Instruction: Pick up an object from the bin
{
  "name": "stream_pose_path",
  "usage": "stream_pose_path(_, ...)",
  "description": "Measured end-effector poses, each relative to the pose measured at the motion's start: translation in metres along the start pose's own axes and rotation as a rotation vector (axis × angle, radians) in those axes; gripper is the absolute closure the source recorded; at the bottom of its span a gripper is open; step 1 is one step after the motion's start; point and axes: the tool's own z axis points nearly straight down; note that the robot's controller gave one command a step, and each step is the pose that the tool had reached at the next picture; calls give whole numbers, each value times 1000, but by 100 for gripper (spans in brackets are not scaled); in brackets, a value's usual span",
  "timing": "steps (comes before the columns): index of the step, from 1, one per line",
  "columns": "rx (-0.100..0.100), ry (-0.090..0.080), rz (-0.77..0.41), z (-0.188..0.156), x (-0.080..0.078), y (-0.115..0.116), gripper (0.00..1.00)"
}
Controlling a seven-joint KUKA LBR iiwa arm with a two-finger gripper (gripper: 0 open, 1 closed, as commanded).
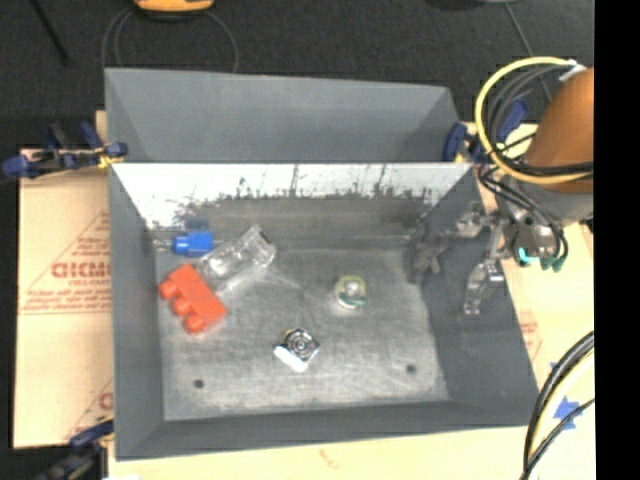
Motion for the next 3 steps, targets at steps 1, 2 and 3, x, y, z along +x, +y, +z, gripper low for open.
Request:
stream_pose_path(1,-2,-4,-263,61,-28,89,0)
stream_pose_path(2,3,-9,-571,138,-53,129,0)
stream_pose_path(3,4,-17,-572,135,-56,129,100)
